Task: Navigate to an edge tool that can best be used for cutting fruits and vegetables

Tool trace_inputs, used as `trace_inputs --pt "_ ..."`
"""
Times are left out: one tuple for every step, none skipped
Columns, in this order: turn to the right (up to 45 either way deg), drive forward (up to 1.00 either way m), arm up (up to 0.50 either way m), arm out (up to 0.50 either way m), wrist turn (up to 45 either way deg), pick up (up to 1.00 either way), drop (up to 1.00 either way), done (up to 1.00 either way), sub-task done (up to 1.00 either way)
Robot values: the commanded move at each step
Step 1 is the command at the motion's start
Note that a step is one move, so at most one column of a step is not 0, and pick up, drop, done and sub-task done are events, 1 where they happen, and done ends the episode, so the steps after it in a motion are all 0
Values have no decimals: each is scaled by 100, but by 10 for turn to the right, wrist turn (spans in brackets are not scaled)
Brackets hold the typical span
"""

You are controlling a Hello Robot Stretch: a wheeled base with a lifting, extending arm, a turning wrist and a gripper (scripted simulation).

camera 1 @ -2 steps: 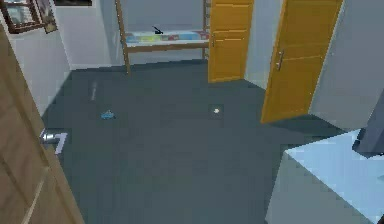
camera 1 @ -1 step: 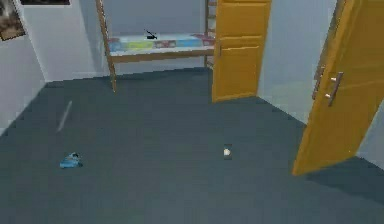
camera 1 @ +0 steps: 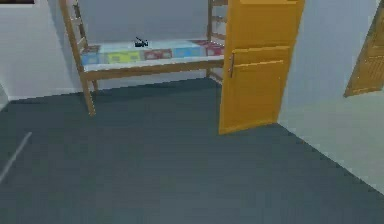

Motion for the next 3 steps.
trace_inputs --pt "0 80 0 0 0 0 0 0 0" --pt "-60 0 0 0 0 0 0 0 0" --pt "0 35 0 0 0 0 0 0 0"
